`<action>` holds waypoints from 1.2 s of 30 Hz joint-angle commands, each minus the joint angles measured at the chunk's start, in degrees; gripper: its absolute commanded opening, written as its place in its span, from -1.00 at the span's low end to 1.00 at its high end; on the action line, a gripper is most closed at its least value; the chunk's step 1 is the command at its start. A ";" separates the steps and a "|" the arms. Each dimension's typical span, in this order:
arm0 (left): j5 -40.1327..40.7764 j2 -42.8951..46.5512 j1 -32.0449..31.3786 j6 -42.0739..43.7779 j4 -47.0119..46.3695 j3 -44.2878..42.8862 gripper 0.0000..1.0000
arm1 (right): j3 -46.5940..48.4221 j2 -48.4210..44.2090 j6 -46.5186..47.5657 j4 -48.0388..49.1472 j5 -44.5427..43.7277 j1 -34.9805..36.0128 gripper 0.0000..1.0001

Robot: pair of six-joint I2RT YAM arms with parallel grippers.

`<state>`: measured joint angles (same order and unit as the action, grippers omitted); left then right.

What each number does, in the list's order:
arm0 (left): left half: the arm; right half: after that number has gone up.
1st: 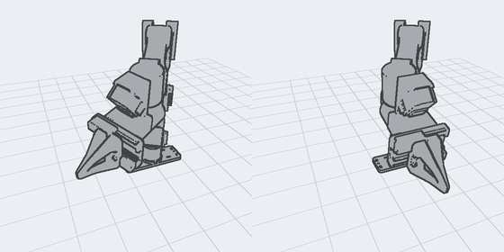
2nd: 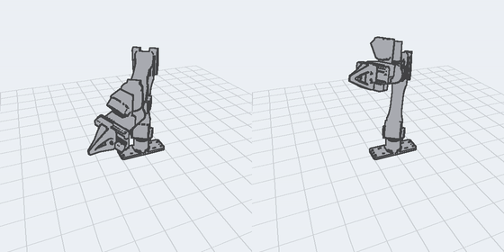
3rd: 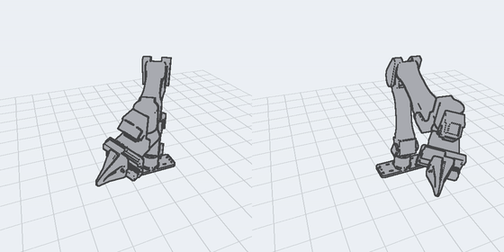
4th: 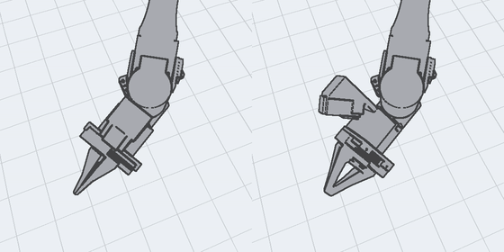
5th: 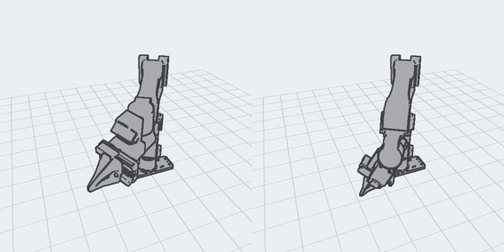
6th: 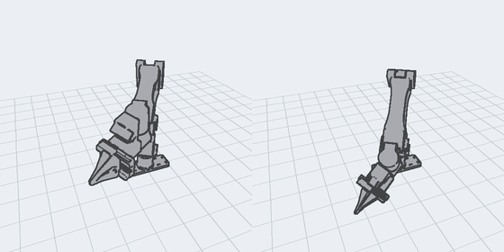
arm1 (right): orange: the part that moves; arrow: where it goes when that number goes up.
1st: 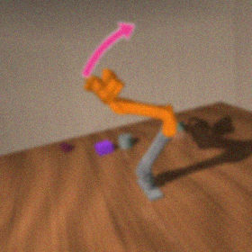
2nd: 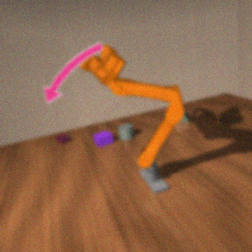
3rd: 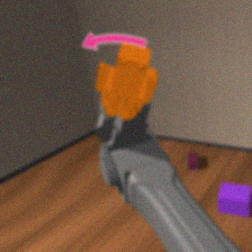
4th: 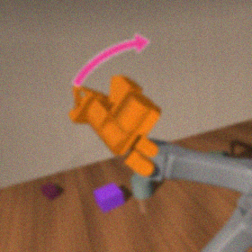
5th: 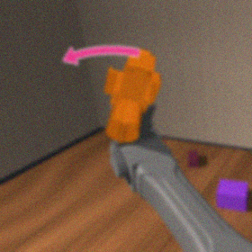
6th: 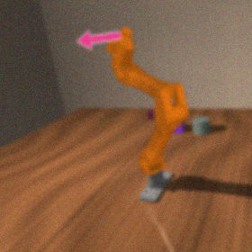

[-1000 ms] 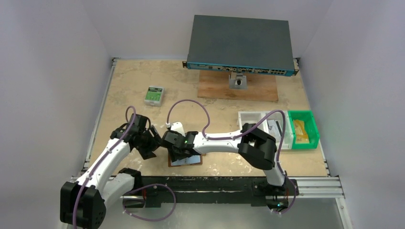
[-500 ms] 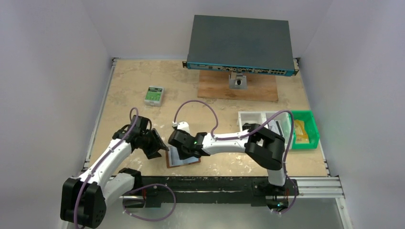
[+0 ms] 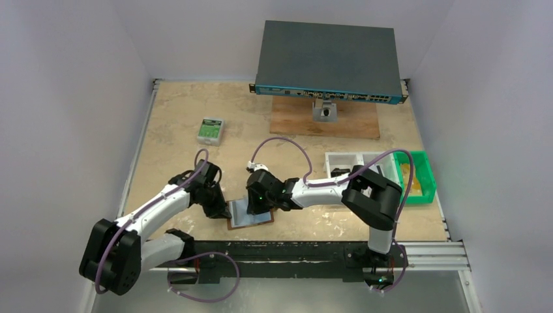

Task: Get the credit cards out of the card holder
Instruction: Remove the credit card from the card holder.

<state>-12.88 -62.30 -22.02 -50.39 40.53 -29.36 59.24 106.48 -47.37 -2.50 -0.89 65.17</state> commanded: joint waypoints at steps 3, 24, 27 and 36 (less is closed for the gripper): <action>0.85 -4.49 -2.66 0.32 -4.58 -1.95 -0.98 | -3.10 0.77 0.68 -0.46 0.69 -1.44 -1.00; 5.97 -1.24 -5.73 1.57 1.72 -7.29 -1.00 | -3.51 2.33 0.54 0.22 0.67 -1.89 -1.00; 5.40 -3.59 -5.80 1.78 0.74 -7.06 -1.00 | -3.60 2.29 0.44 0.21 0.65 -1.98 -1.00; 1.40 -7.80 -6.71 1.58 -6.46 -5.04 -1.00 | -4.14 1.28 0.41 0.89 2.05 -2.15 -1.00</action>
<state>-8.91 -69.36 -28.16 -49.84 38.94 -34.87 57.25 106.34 -47.62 0.99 2.85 63.57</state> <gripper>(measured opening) 0.003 0.004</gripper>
